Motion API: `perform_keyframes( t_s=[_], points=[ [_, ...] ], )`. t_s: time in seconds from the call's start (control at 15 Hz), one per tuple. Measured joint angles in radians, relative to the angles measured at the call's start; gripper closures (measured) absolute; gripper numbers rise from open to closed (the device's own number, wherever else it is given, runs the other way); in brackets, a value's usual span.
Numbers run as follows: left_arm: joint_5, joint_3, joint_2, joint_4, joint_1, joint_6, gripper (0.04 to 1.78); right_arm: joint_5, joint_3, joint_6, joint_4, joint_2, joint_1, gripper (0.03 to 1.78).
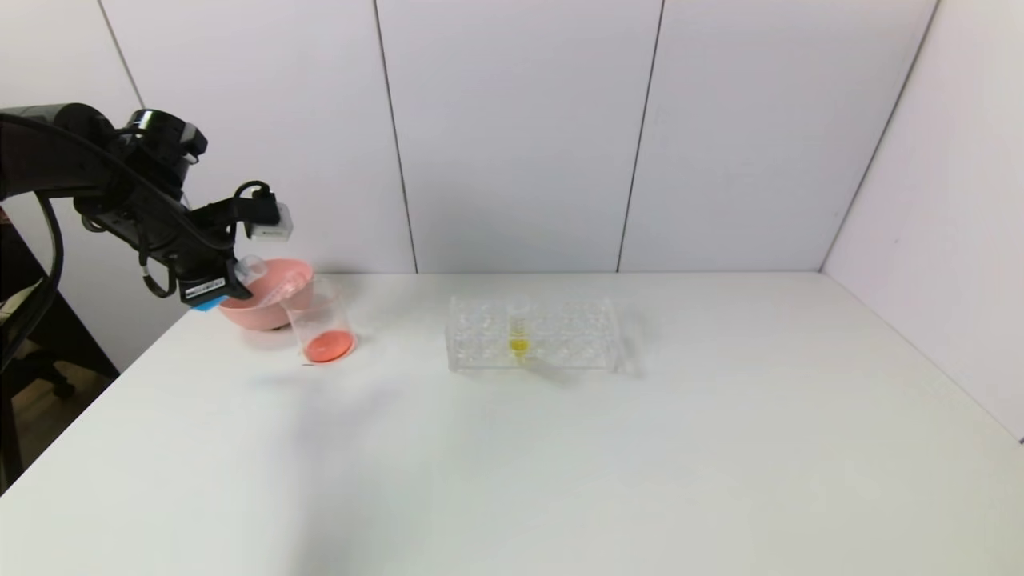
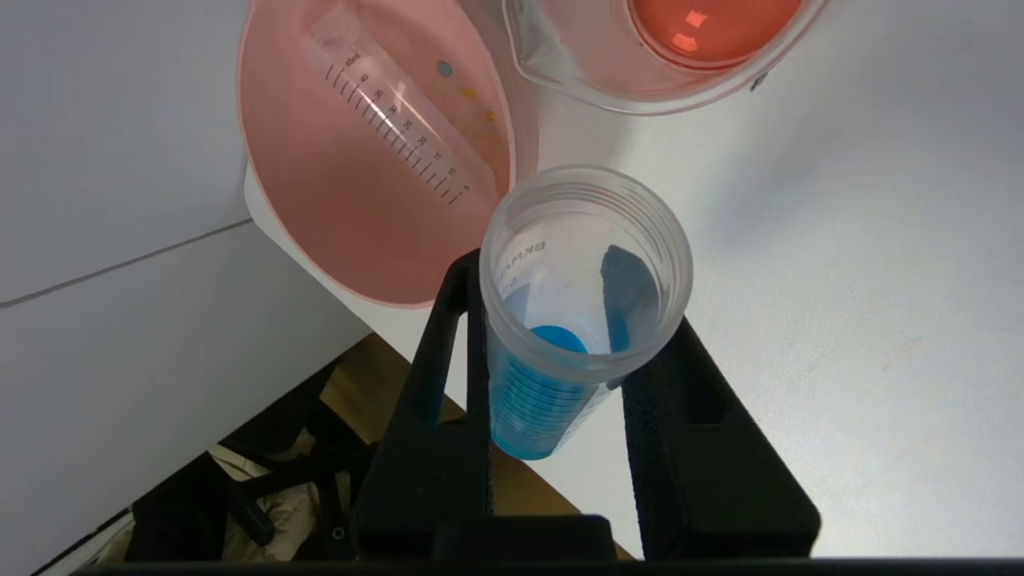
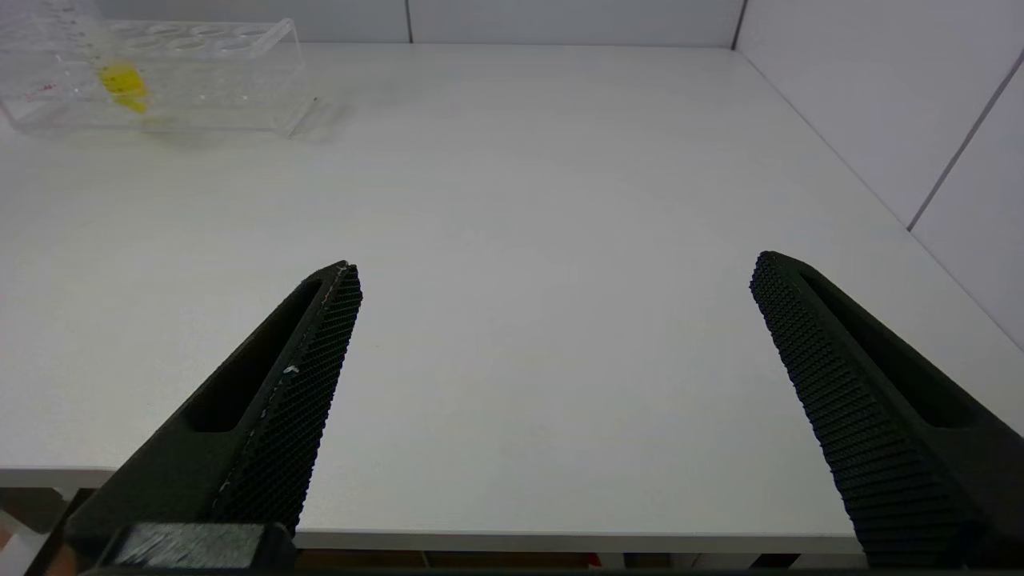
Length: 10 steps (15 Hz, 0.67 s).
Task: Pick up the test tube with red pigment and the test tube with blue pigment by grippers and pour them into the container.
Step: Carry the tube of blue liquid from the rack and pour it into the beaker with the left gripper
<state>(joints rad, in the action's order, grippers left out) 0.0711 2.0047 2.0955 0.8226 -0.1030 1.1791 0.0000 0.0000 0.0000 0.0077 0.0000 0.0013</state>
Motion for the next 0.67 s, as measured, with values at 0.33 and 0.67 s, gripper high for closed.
perform_keyframes(
  t_s=[0.33,0.67],
  points=[
    [-0.006,0.001,0.002,-0.004,0.005,0.0,1.34,0.0,0.0,0.0,0.0,0.0,0.0,0.04],
    [-0.041,0.001,0.006,-0.006,0.011,0.0,1.34,0.0,0.0,0.0,0.0,0.0,0.0,0.04]
  ],
)
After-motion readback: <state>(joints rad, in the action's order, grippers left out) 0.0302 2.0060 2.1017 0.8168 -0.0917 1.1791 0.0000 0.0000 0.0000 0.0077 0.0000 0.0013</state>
